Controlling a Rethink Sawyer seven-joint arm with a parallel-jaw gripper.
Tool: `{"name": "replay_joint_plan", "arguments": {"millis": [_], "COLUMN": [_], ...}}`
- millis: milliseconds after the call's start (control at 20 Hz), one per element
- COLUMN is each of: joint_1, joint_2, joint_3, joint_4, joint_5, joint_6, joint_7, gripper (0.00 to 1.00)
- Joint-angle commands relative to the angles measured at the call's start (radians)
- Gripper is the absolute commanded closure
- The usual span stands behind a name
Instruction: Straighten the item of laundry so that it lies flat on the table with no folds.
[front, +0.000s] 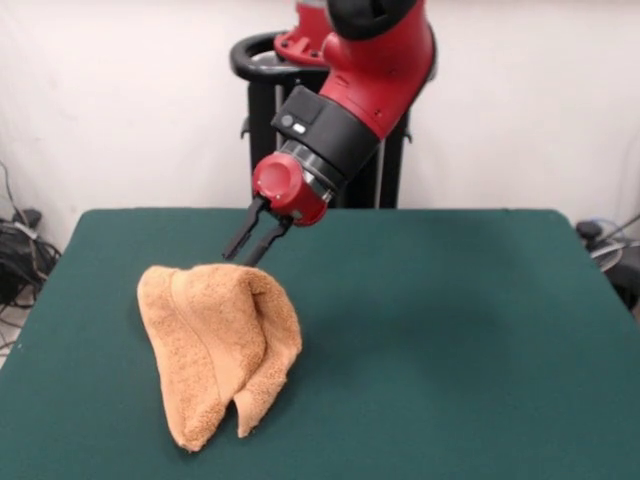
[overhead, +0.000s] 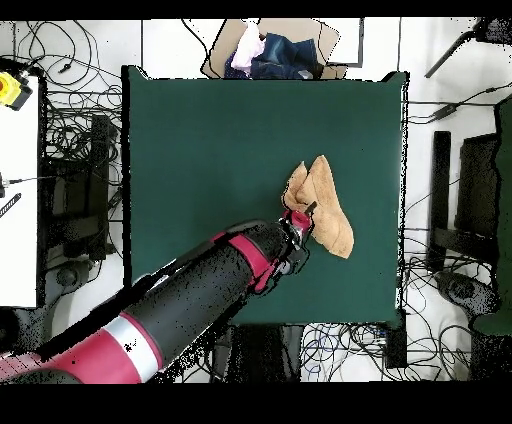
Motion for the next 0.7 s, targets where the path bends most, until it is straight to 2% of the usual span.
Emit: {"name": "replay_joint_plan", "arguments": {"millis": [50, 350, 450, 500, 600, 700], "joint_1": [0.027, 0.020, 0.004, -0.016, -0.090, -0.228], "joint_2": [0.049, 0.042, 0.005, -0.037, -0.178, -0.361], "joint_3": [0.025, 0.030, 0.061, 0.098, 0.219, 0.412], "joint_4": [-0.040, -0.039, -0.033, -0.026, -0.005, 0.030], "joint_5": [0.101, 0.096, 0.076, 0.055, 0.007, -0.011], "joint_6": [-0.066, -0.056, -0.040, -0.022, 0.065, 0.211], "joint_7": [0.180, 0.164, 0.148, 0.130, 0.063, -0.065], "gripper": [0.00, 0.00, 0.00, 0.00, 0.00, 0.00]}}
